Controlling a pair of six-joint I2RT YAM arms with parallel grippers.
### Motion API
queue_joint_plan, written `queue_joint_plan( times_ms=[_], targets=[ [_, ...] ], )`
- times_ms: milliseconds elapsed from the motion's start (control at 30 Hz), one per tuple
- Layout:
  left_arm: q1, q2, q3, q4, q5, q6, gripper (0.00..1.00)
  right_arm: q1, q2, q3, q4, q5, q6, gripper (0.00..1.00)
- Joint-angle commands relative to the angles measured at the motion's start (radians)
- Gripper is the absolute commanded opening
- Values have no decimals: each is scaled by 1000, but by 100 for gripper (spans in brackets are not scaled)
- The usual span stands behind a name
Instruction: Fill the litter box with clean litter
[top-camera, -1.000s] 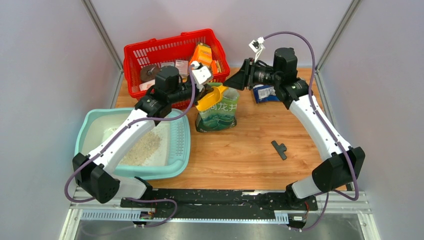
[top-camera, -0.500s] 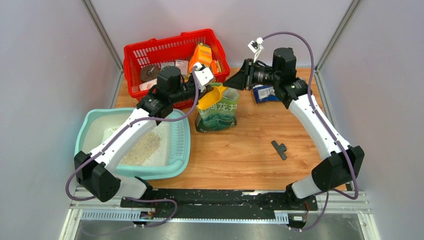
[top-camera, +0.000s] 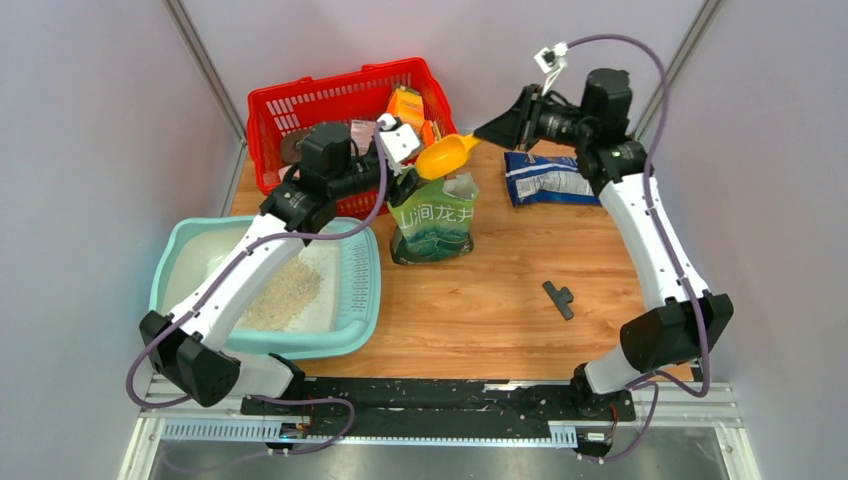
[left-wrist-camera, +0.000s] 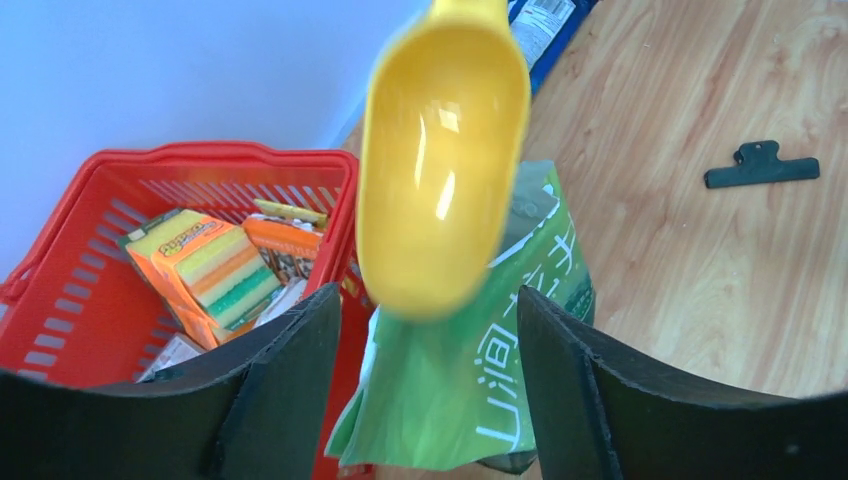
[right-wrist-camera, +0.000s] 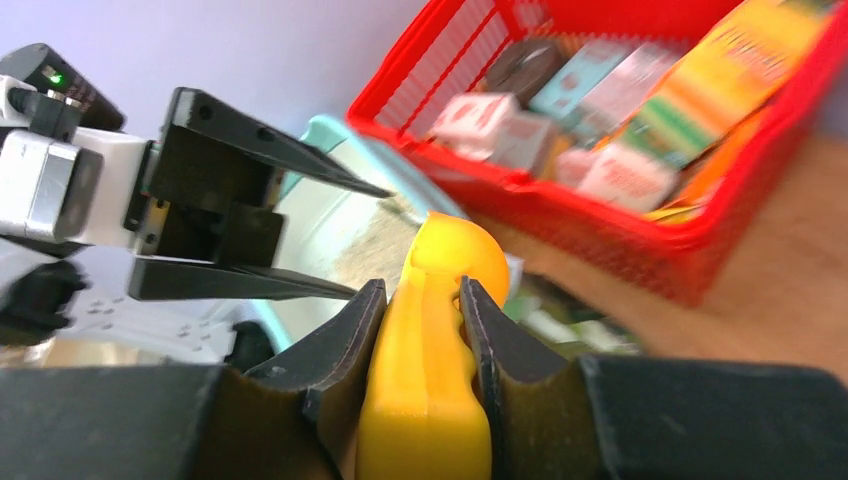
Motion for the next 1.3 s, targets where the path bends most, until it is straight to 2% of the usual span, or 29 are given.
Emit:
queue_joint_plan(
  times_ms=[0, 167, 333, 433, 567, 867, 1067, 1200, 1267],
  targets=[
    [75, -38, 100, -138, 88, -5, 74, -71, -8, 125, -92, 45, -216, 0],
    [127, 59, 174, -279, 173, 67, 74, -85, 33, 228, -268, -30, -431, 0],
    [126, 134, 193, -290, 214, 113, 74, -87, 83, 302, -328, -16, -622, 0],
    [126, 174, 231, -316, 240, 111, 73, -85, 109, 345, -401, -62, -769, 0],
    [126, 209, 260, -349, 242, 105, 70, -85, 156, 434, -602, -87, -945, 0],
    [117, 241, 277, -366, 236, 104, 52, -68, 202, 503, -875, -134, -1172, 0],
    [110, 244, 274, -385, 251, 102, 37, -27, 198, 500, -986, -75, -1315, 0],
    [104, 247, 274, -404, 260, 105, 27, -9, 196, 521, -1023, -56, -1358, 0],
    [100, 247, 274, -415, 271, 104, 19, -7, 187, 535, -1009, -65, -1343, 0]
  ],
)
